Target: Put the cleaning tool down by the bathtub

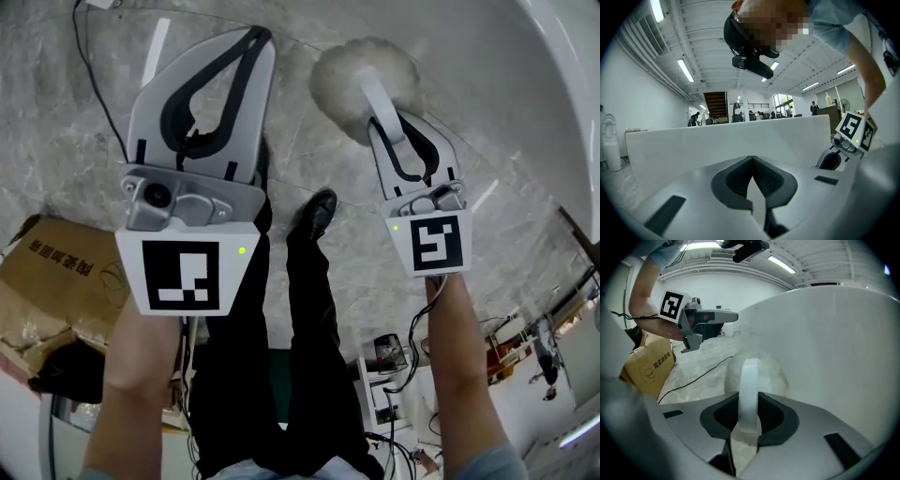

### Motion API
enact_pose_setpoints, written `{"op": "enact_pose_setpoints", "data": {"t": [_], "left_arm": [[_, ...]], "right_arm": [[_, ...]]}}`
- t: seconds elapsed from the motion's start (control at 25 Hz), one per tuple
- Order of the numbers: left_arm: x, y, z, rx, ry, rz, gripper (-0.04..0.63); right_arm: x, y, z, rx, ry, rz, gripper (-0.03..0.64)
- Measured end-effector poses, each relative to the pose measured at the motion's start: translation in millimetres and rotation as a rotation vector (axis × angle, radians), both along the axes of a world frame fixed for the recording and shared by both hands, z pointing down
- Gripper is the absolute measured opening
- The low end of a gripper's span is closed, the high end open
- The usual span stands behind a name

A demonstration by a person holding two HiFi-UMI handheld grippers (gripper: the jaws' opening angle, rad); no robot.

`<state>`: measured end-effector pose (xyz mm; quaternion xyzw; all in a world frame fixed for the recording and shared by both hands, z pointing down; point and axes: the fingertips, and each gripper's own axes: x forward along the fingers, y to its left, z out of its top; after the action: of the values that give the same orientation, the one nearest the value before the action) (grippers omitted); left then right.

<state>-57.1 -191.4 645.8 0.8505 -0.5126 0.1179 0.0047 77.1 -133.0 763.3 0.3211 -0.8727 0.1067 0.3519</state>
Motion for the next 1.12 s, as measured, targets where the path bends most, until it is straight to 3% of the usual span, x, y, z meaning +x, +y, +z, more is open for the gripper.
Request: {"op": "enact_pose_setpoints", "data": {"t": [0.44, 0.68, 1.12], "left_arm": [[10.6, -0.2, 63.5, 0.018, -0.029, 0.049, 0.015], [16.9, 8.7, 98.2, -0.019, -0.046, 0.065, 0.015], [10.1, 11.1, 139.0, -0.064, -0.046, 0.081, 0.015]], "right_arm": [[6.8, 6.6, 68.3, -0.045, 0.029, -0.036, 0.106], [17.9, 12.6, 100.8, -0.113, 0.070, -0.004, 0.106], [11.0, 6.8, 147.4, -0.144, 0.098, -0.028, 0.106]]}}
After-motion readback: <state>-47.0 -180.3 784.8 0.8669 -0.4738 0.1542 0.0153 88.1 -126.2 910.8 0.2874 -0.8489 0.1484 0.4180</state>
